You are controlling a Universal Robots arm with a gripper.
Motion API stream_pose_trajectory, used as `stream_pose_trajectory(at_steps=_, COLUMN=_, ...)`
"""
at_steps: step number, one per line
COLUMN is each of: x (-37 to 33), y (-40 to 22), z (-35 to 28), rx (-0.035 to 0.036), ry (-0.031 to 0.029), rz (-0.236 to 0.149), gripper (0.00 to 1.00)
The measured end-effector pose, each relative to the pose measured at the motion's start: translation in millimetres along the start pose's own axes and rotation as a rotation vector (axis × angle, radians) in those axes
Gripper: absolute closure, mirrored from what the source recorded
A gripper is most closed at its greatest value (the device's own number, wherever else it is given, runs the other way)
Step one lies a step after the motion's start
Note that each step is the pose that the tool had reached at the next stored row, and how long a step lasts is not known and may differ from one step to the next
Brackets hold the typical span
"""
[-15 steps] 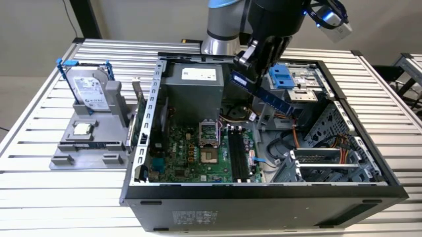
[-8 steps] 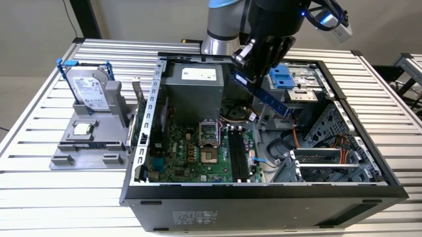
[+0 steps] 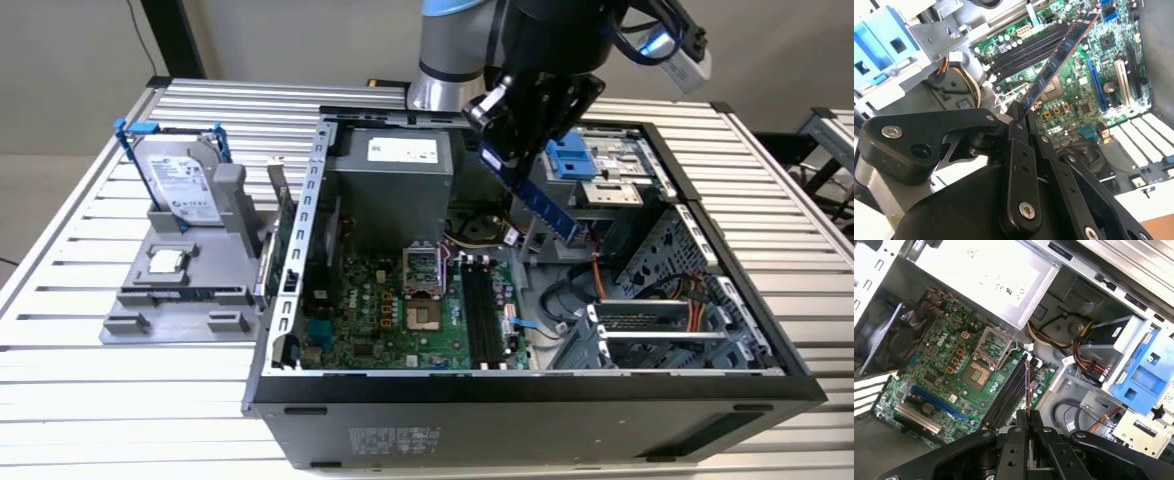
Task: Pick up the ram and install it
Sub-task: 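Insert the ram into the slot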
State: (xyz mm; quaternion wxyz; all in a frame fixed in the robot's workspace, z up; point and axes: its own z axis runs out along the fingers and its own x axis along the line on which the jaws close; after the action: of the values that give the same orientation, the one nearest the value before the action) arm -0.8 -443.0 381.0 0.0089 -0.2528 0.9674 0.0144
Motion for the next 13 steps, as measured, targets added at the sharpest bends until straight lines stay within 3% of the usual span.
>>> stream_pose_trajectory(at_steps=13, x=0.0, y=0.0, z=0.3, rx=0.0050, ry=-0.0048, rz=0.205, gripper=1.00)
